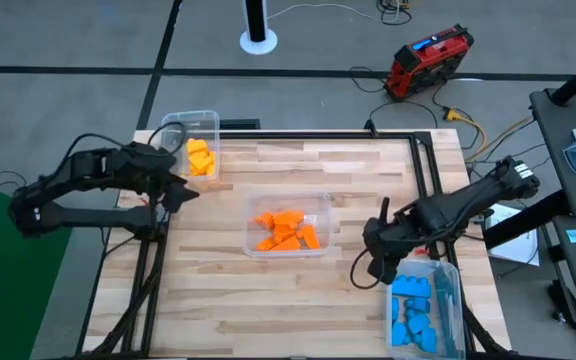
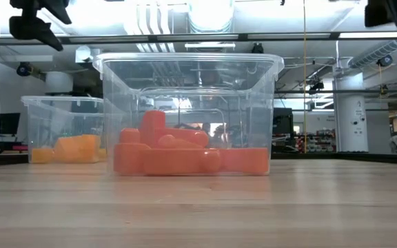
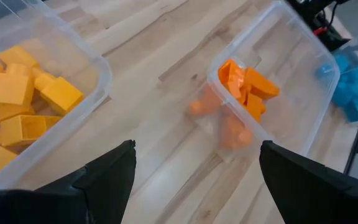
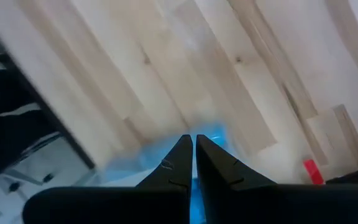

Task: Sort blocks
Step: Return to Home Position

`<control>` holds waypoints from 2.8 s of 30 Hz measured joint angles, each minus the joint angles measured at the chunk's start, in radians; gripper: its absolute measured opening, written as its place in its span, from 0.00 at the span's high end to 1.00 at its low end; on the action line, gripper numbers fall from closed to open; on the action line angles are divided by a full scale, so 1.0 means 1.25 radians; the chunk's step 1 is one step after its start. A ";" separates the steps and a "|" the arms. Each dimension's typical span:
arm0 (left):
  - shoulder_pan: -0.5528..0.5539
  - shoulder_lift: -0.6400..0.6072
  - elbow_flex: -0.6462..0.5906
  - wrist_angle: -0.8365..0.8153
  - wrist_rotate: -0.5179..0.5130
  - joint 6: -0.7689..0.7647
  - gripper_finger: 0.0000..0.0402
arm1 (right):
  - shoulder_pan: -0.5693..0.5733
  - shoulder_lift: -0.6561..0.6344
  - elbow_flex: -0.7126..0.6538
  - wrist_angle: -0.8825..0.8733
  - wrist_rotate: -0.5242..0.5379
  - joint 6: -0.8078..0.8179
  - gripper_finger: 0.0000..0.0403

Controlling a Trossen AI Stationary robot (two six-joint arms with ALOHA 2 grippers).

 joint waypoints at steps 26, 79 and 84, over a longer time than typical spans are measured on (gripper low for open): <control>0.000 -0.025 0.000 0.000 -0.009 -0.007 0.22 | 0.039 0.025 -0.066 0.006 -0.048 -0.010 0.97; -0.058 -0.287 -0.259 0.849 0.034 0.294 0.22 | -0.118 -0.001 0.308 0.723 0.288 -0.911 0.97; -0.058 -0.413 -0.333 0.849 0.009 0.287 0.22 | -0.272 -0.032 0.206 0.831 0.063 -0.929 0.97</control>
